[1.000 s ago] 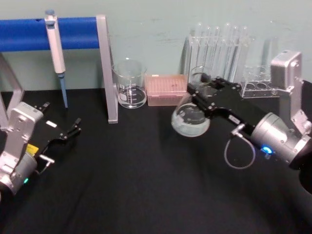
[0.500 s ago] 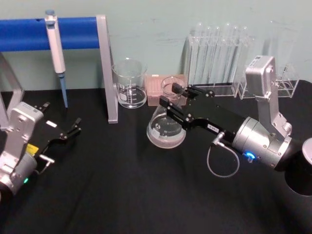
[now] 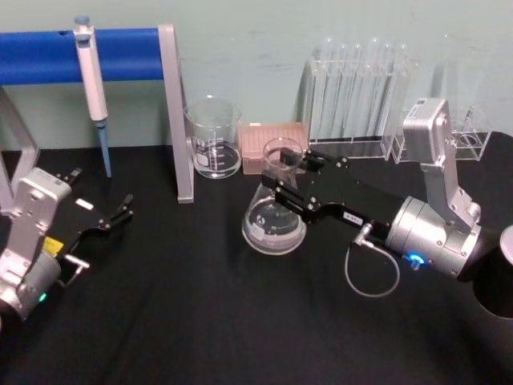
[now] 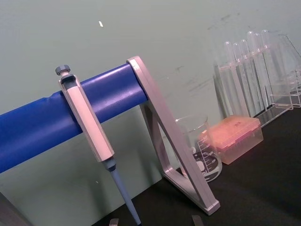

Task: Grasp the erlenmeyer flask with one hand, shake it three times, then place it back.

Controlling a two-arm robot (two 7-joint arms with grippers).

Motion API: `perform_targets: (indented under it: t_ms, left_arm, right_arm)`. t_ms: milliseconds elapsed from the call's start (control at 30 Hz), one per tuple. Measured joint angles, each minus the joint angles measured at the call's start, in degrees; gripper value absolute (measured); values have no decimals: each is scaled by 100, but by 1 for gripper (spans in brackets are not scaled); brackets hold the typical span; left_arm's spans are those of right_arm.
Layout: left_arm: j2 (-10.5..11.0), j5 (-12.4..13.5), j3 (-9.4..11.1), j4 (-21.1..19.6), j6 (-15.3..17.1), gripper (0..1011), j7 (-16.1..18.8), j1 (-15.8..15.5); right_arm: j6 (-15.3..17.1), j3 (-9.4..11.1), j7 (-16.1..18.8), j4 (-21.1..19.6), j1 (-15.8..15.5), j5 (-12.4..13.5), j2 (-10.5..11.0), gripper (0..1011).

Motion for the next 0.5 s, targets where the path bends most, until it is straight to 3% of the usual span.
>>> perform_targets:
  t_ms: [500]
  left_arm:
    - [0, 0, 0, 0, 0, 1001, 0, 0]
  right_arm:
    - [-68, -184, 248, 432, 108, 205, 90, 449]
